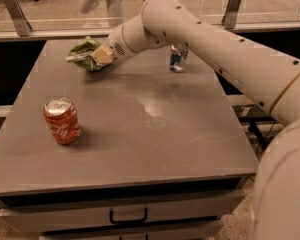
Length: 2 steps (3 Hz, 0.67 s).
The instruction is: Pick green jalapeno chip bag
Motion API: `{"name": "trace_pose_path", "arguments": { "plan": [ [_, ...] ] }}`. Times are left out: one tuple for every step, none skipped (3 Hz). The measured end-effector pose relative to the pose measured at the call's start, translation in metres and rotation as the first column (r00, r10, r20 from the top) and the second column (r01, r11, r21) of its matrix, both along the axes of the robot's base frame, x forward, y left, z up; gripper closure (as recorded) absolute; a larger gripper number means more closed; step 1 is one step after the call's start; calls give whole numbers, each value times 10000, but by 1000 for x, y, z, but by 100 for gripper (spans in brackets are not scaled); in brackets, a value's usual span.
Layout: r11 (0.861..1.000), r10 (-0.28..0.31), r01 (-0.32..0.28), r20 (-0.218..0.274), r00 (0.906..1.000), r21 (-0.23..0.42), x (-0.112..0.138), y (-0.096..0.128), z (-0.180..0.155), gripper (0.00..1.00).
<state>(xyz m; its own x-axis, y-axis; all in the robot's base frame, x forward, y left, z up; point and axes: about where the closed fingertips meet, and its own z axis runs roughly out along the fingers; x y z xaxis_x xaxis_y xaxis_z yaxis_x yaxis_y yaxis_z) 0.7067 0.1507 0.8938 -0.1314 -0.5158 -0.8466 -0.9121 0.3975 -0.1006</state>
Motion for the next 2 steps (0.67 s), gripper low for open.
{"name": "trace_pose_path", "arguments": {
  "plan": [
    [9982,540,-563,991,9936,211,-31,-19,56,100],
    [9980,586,-607,1060,9926,175,-32,-19,55,100]
  ]
}}
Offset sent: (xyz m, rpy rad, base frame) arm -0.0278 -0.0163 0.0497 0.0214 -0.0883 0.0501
